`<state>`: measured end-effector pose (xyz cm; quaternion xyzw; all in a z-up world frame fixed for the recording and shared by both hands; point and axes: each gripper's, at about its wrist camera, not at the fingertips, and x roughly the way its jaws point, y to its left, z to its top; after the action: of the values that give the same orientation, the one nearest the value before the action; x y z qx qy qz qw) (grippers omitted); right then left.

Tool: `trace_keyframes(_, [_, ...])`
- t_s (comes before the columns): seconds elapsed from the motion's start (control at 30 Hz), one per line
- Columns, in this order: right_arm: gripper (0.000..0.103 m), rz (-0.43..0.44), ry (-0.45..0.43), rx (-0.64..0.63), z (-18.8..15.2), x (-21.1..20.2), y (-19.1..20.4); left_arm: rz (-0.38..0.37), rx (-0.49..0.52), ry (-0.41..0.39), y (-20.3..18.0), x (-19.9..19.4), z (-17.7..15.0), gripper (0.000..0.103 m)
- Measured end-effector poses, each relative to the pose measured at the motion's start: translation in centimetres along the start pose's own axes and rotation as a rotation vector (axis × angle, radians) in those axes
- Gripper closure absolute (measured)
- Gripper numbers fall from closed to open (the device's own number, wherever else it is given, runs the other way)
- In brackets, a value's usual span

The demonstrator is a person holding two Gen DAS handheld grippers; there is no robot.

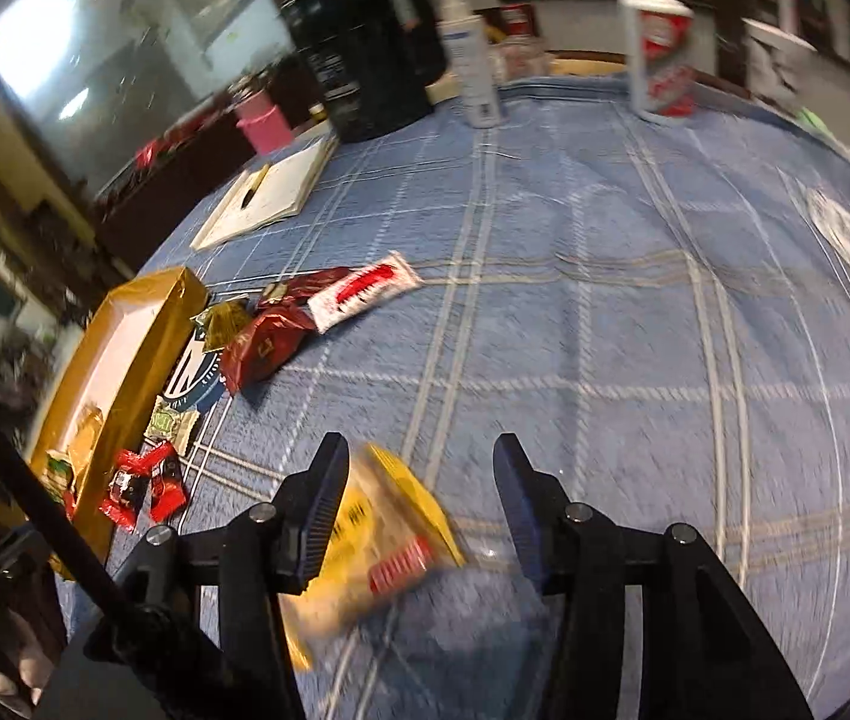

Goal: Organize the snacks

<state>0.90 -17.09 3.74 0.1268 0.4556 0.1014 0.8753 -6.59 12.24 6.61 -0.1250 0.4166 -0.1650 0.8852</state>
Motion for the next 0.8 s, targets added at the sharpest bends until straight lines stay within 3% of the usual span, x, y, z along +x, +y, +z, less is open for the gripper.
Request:
trace_keyframes(0.17, [0.053, 0.029, -0.033, 0.060, -0.8, -0.5, -1.5, -0.057, 0.219, 0.106, -6.0, 4.2, 0.2, 0.020])
trace_keyframes(0.33, [0.053, 0.043, -0.050, 0.103, -1.3, -1.7, -2.7, -0.062, 0.383, 0.151, -10.5, 8.9, 1.1, 0.020])
trace_keyframes(0.63, [0.053, 0.064, -0.061, 0.134, -2.5, -2.9, -4.7, -0.025, 0.480, 0.229, -12.8, 14.5, 1.1, 0.020])
trace_keyframes(0.7, [0.053, 0.069, -0.064, 0.131, -2.4, -3.0, -4.7, 0.019, 0.489, 0.219, -12.9, 14.7, 0.6, 0.020])
trace_keyframes(0.73, [0.053, 0.072, -0.065, 0.129, -2.5, -3.0, -4.7, 0.075, 0.506, 0.215, -13.1, 14.9, 0.4, 0.021])
trace_keyframes(0.8, [0.053, 0.073, -0.066, 0.121, -2.4, -2.9, -4.4, 0.073, 0.504, 0.202, -13.3, 14.7, 0.3, 0.032])
